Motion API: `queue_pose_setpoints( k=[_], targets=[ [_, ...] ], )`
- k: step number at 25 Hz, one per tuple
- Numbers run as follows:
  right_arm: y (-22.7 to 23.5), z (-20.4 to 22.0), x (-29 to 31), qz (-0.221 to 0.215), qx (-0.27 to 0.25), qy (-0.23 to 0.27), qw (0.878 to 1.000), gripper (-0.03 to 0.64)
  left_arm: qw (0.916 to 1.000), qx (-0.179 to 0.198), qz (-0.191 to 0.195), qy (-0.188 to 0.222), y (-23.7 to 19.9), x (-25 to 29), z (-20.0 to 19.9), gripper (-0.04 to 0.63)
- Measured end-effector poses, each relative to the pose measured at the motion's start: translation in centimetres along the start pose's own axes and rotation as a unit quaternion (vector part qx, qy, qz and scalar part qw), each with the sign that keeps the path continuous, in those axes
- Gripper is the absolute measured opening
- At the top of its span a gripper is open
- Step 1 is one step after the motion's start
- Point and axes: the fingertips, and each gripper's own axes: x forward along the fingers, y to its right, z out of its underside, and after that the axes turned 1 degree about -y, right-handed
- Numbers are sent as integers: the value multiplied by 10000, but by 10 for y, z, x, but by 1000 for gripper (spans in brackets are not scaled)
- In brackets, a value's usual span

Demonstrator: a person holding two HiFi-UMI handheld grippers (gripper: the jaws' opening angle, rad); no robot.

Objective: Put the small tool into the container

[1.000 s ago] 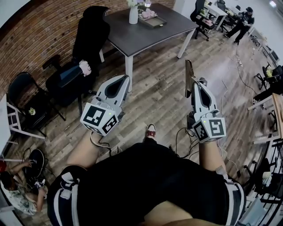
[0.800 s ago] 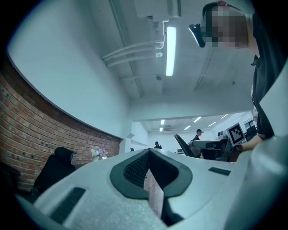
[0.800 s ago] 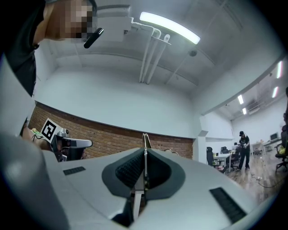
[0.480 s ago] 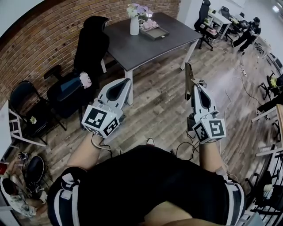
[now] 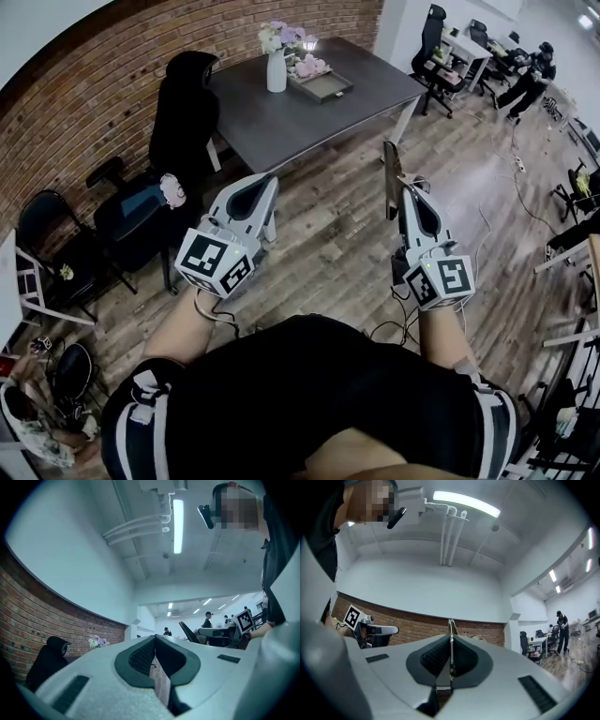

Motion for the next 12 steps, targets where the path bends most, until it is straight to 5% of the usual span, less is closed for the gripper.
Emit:
queue_pose_setpoints(
  k=[12],
  targets=[
    [65, 27, 30, -20, 289, -124, 9995, 5, 9997, -65, -43, -230, -5, 68, 27, 9]
  ],
)
